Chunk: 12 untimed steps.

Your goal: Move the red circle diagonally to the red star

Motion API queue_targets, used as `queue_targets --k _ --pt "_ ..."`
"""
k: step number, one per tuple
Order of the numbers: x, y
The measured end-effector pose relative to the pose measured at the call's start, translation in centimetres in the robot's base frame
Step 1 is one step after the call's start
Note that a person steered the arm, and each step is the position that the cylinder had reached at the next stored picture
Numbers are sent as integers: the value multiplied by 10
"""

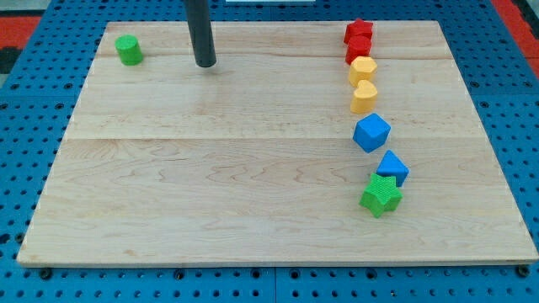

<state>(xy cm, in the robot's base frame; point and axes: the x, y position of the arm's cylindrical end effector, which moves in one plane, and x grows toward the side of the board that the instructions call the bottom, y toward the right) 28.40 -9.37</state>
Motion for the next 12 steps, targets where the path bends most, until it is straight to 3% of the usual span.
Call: queue_targets --k 2,4,5,7,9,10,12 --pt "-22 127" --pt "-14 150" --pt "19 184" --pt "26 254" --pt "-20 225" --pt "-34 155" --pt "-51 187"
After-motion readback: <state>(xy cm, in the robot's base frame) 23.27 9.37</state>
